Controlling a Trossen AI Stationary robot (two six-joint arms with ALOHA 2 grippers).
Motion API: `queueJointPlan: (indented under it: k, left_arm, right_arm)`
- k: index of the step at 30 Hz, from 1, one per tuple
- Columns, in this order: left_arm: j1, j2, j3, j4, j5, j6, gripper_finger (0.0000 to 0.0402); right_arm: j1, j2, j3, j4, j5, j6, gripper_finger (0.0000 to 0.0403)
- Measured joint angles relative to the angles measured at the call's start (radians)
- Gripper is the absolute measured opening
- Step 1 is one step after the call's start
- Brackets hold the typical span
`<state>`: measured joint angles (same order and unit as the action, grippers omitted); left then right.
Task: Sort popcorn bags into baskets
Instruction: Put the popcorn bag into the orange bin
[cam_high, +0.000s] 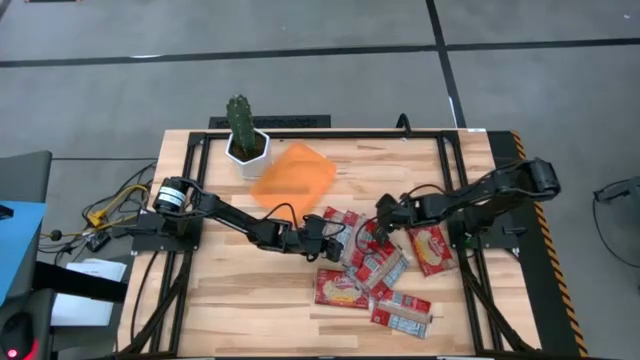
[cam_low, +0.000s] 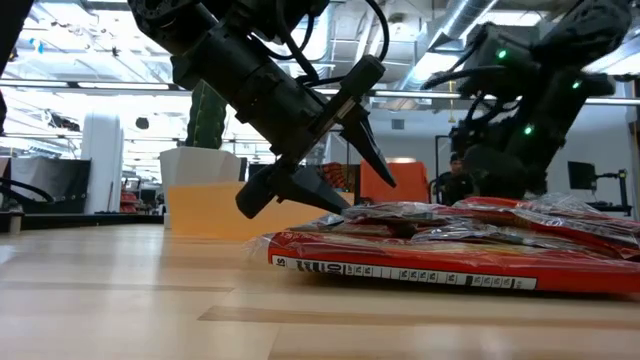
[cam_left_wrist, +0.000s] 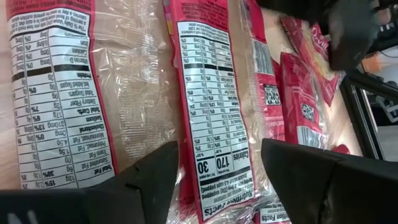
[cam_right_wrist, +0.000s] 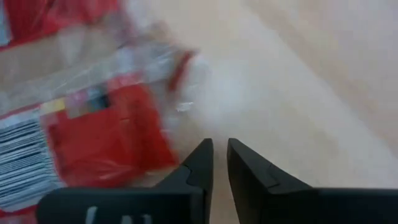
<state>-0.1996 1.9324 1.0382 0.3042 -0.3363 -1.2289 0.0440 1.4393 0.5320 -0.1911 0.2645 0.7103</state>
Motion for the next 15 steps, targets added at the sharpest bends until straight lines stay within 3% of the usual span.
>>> queueJointPlan:
  k: [9,15]
  left_arm:
    - [0.008,0.0,0.0,-0.002,0.026,0.006,0.0224]
    - [0.016,0.0,0.0,0.001,0.043,0.013,0.0192]
  right_arm:
    - [0.012,0.05,0.086,0.044,-0.06,-0.064,0.0072]
    - [0.006,0.056,0.125,0.053,-0.058,-0.091,0.0072]
